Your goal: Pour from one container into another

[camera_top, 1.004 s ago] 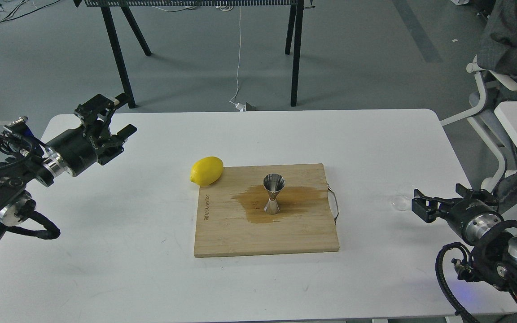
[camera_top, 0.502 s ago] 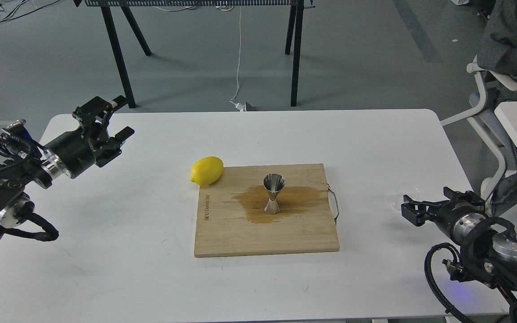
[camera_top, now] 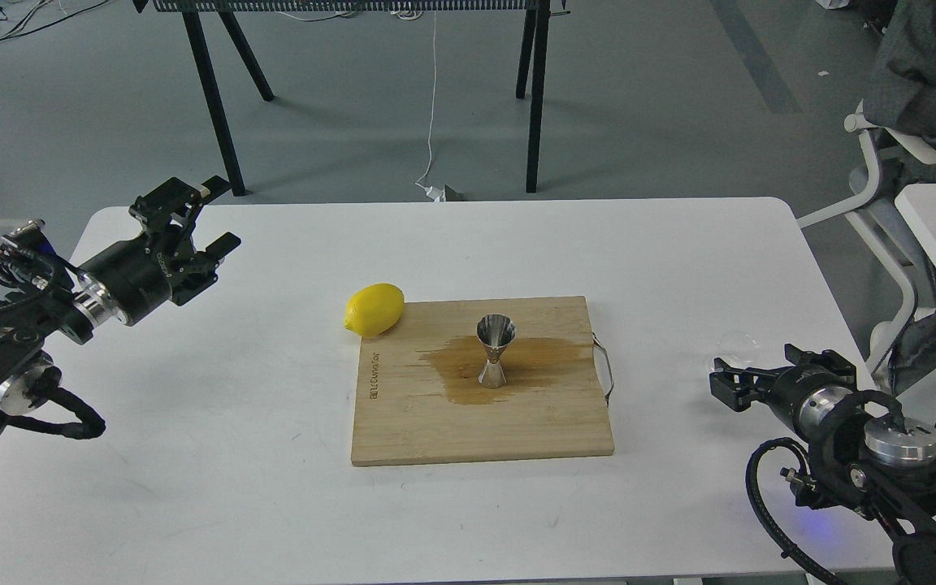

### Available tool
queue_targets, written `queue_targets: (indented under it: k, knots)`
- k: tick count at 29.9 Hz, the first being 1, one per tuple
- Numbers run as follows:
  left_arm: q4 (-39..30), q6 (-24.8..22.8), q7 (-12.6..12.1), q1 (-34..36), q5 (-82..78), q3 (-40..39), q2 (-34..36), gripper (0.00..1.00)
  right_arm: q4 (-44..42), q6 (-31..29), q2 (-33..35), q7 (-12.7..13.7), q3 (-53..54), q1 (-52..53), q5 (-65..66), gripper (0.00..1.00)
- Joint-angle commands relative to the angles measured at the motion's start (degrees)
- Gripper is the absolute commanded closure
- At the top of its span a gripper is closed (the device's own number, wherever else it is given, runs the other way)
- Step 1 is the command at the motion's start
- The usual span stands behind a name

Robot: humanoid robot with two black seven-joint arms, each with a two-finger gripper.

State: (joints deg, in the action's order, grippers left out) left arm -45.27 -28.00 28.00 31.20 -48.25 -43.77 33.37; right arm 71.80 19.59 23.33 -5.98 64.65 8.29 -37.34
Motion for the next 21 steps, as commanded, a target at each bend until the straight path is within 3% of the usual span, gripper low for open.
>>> queue_targets:
  k: [1, 21]
  knots:
    - [0.0, 0.0, 0.0, 0.1, 0.0, 0.0, -0.1, 0.05, -1.1, 0.4, -0.6, 0.1, -0.4, 0.3, 0.4, 0.01]
    - [0.4, 0.0, 0.0, 0.0, 0.0, 0.0, -0.1, 0.04, -6.5, 0.5, -3.6, 0.1, -2.4, 3.7, 2.4, 0.01]
